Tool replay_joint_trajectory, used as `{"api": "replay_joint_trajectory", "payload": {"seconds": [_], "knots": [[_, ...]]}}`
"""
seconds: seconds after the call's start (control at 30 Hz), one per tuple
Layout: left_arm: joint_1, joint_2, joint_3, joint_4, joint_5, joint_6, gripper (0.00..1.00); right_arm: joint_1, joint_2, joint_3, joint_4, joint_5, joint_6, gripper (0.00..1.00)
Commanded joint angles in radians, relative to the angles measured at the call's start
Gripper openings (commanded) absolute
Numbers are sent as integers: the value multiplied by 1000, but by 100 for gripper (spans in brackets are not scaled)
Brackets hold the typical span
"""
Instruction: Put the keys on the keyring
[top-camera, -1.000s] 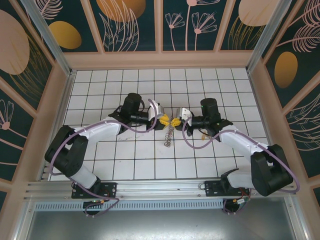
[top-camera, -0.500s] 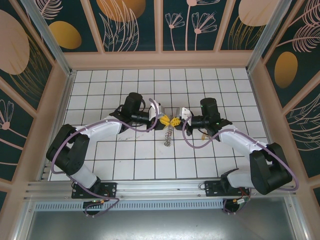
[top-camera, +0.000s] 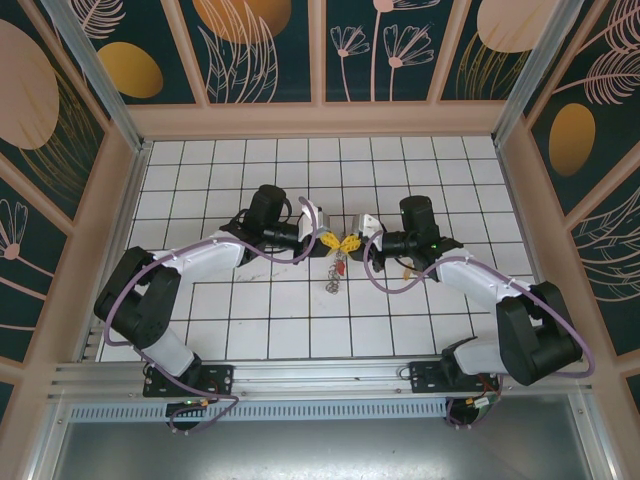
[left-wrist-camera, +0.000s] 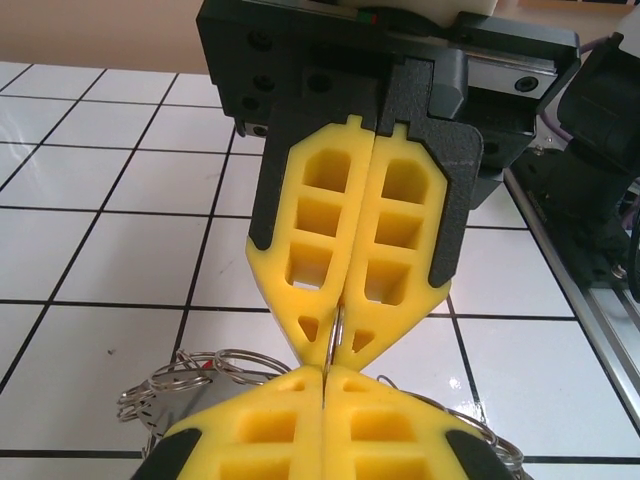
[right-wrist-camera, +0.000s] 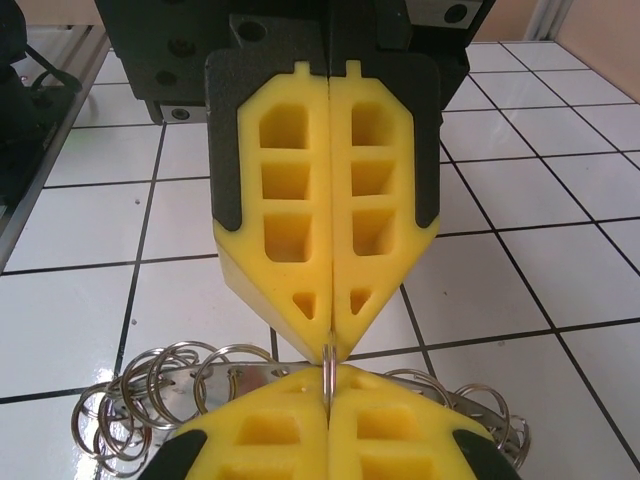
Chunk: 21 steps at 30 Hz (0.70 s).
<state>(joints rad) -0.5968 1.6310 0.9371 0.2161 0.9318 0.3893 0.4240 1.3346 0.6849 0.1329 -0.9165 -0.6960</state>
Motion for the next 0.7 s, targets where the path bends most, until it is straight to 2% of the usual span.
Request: {"api": "replay_joint_trajectory", "payload": {"seconds": [0.0,0.07,0.23,0.67], "knots": [[-10,5,23,13,9,5,0,-1,-18,15,44,-23,2,4],[-10,-9,0,51,-11,-13,0,-2,-30,2,32,5,-5,9],[-9,-33,-41,117,-31,-45,0,0,-47,-20,17,49,-24,12],[-12,-30,-38,92,-49,-52,0,0,-58,-32,37,93,-32,9]]}}
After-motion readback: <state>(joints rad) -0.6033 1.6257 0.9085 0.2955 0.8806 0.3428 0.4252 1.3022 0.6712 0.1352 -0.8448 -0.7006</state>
